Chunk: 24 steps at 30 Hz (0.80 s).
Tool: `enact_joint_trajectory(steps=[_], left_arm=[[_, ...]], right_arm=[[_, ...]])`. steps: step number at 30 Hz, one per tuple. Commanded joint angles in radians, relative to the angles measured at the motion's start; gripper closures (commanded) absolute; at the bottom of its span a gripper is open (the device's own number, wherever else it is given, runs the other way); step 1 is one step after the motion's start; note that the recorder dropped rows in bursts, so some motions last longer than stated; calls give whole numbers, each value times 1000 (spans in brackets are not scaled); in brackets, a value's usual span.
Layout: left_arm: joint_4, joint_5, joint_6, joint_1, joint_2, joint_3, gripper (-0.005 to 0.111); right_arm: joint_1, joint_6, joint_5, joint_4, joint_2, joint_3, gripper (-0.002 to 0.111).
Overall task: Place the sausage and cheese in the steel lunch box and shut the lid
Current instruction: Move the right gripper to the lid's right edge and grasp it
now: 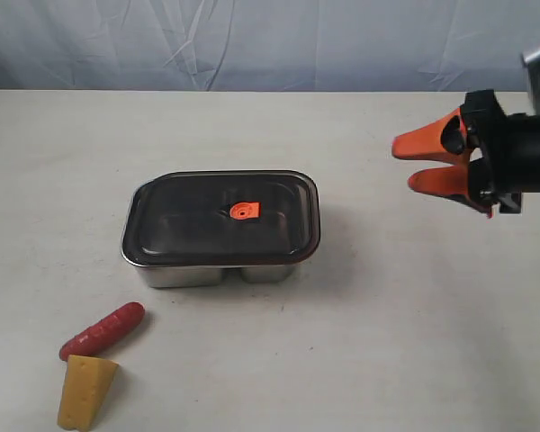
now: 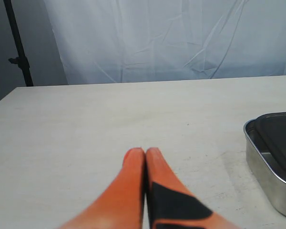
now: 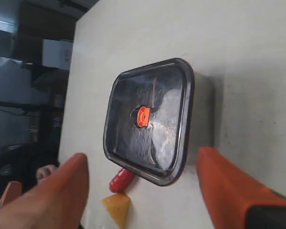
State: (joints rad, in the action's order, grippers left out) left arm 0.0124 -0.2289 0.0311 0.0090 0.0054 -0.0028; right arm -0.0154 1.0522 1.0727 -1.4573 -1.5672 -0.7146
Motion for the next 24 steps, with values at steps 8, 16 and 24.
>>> enact_joint_trajectory(steps=[8, 16, 24], left_arm=[[20, 3, -1, -3, -5, 3, 107], [20, 3, -1, -3, -5, 3, 107], [23, 3, -1, -3, -5, 3, 107]], right_arm=[[159, 272, 52, -287, -377, -9, 51], [256, 285, 4, -287, -415, -56, 51], [296, 283, -58, -287, -415, -90, 51]])
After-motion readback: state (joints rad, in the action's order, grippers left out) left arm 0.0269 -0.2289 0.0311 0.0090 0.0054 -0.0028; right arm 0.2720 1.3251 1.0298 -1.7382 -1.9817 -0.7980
